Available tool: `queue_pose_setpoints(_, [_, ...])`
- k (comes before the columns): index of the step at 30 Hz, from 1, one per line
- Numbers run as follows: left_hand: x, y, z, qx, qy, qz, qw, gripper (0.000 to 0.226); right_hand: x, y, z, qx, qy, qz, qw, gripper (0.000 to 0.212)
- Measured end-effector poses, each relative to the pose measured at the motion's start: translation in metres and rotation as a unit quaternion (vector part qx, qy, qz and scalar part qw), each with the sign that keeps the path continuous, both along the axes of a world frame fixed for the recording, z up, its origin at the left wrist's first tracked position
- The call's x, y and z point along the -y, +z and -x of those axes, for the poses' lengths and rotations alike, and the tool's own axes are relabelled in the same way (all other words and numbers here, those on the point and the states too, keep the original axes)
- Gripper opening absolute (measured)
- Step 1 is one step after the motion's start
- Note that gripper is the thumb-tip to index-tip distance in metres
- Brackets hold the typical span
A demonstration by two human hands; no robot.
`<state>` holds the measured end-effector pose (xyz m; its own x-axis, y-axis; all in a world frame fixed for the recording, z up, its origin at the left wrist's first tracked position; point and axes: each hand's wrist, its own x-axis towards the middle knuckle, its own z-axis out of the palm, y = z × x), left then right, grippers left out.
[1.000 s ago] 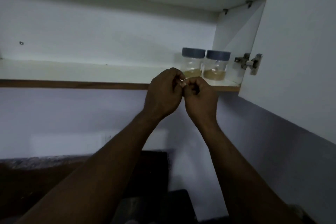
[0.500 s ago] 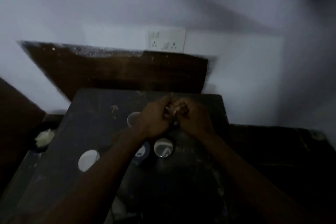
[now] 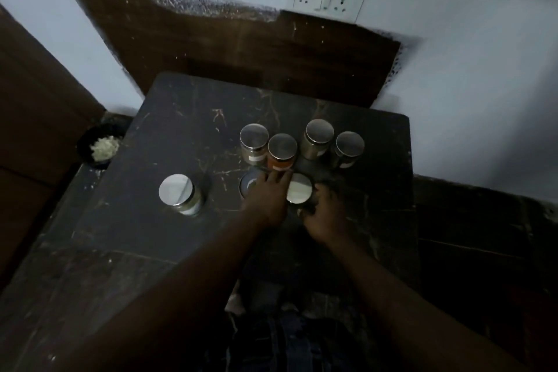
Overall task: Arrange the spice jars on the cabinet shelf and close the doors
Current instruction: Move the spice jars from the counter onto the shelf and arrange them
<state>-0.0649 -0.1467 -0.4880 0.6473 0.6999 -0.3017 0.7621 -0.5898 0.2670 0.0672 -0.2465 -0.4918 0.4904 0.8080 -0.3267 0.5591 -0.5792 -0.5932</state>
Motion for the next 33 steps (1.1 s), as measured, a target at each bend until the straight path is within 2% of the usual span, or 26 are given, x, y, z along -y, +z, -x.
queue_pose_setpoints(3, [-0.002, -0.001, -0.006, -0.012, -0.011, -0.012, 1.000, 0.089, -0.006, -0.009, 0.004, -0.019, 0.003, 0.017, 1.000, 0.078])
queue_pose_setpoints(11, [-0.004, -0.009, -0.011, 0.002, -0.004, -0.054, 0.999, 0.082, -0.001, -0.025, 0.006, -0.022, -0.015, -0.020, 0.999, 0.085])
queue_pose_setpoints(14, [0.000, -0.001, -0.012, 0.069, 0.000, -0.047, 0.996, 0.078, 0.001, -0.015, 0.002, -0.013, -0.032, -0.046, 0.998, 0.087])
queue_pose_setpoints(18, [-0.002, 0.025, -0.018, 0.186, 0.022, -0.025, 0.982, 0.077, 0.000, 0.019, -0.013, -0.016, -0.052, -0.152, 0.987, 0.076])
queue_pose_setpoints(23, [-0.027, 0.099, -0.043, 0.369, 0.048, 0.034, 0.928, 0.079, -0.011, 0.096, -0.043, -0.019, -0.049, -0.230, 0.972, 0.085])
queue_pose_setpoints(25, [-0.037, 0.138, -0.060, 0.438, 0.047, 0.045, 0.897, 0.079, -0.020, 0.136, -0.053, -0.016, -0.051, -0.303, 0.951, 0.077])
queue_pose_setpoints(28, [-0.047, 0.202, -0.083, 0.543, 0.043, 0.035, 0.838, 0.072, -0.033, 0.193, -0.069, -0.006, -0.055, -0.391, 0.919, 0.086])
queue_pose_setpoints(33, [-0.066, 0.304, -0.113, 0.615, -0.004, 0.020, 0.788, 0.068, -0.053, 0.287, -0.098, 0.069, -0.049, -0.494, 0.865, 0.090])
